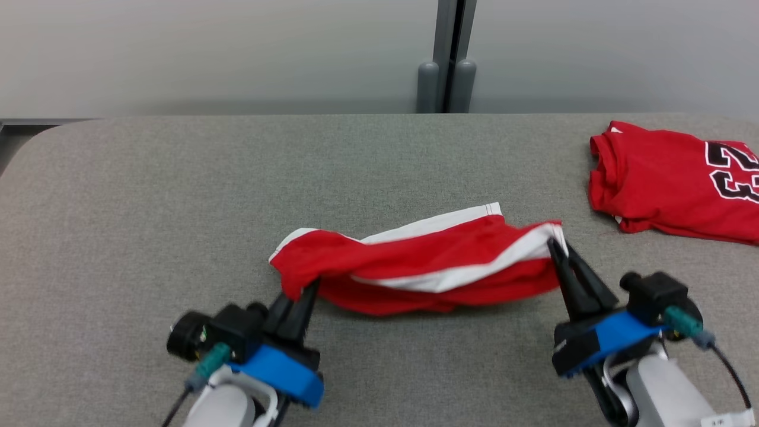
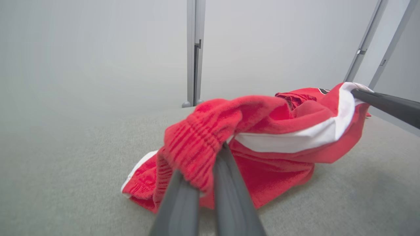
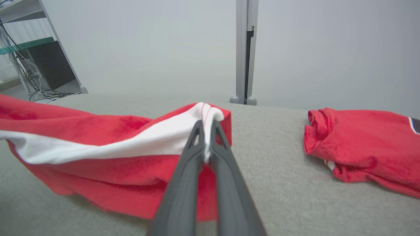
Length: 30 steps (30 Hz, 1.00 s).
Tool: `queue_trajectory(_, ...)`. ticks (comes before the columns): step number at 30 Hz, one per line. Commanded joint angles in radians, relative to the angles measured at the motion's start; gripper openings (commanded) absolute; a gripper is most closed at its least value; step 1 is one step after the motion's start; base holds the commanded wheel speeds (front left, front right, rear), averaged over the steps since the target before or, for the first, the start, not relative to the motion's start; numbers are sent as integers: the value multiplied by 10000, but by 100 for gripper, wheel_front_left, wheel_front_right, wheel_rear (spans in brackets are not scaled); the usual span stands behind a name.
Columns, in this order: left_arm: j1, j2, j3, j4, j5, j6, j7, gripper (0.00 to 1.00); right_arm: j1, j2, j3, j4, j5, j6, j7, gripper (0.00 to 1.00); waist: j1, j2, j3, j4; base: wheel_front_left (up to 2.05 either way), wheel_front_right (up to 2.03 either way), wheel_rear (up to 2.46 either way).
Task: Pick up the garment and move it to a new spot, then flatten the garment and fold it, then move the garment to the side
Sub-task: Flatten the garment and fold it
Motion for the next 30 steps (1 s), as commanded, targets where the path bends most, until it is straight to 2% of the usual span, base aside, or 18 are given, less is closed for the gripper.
queue_trajectory(1, -709, 192, 67, -220, -226, -6, -27, 0, -677, -100, 95, -140, 263, 6, -36, 0, -1, 0, 97, -10, 0, 0, 0)
queue_trajectory(4, -2145, 749, -181, -232, -349, -5, 20, 0, -2029, -284, 432, -92, 453, 6, -10, 0, -1, 0, 371, -99, 0, 0, 0)
queue_trajectory(5, -3241, 1018, -225, -179, -657, -5, 215, 0, -3198, -186, 564, 161, 731, 6, 47, 0, -1, 0, 640, -223, 0, 0, 0)
queue_trajectory(8, -5147, 1324, -148, 175, -1173, -3, 541, 0, -5163, -68, 698, 863, 1008, 6, 208, 0, -1, 0, 1173, -308, 0, 0, 0)
queue_trajectory(14, -8943, 1425, -481, 1497, -2186, -5, 1113, 0, -9134, 231, 567, 2841, 1869, 6, 429, 0, -1, 0, 2203, -360, 0, 0, 0)
queue_trajectory(18, -11136, 1393, -788, 2586, -2693, -5, 1021, 0, -11280, 408, 286, 3877, 2281, 6, 242, 0, -1, 0, 2752, -414, 0, 0, 0)
queue_trajectory(24, -12744, 1352, -1267, 3901, -3309, -5, 545, 0, -12651, 460, 651, 4825, 2589, 6, 31, 0, -1, 0, 3191, -612, 0, 0, 0)
queue_trajectory(30, -11959, 1287, -2245, 4533, -4062, -5, 182, 0, -11804, 358, 1679, 5256, 3026, 6, -25, 0, -1, 0, 3328, -646, 0, 0, 0)
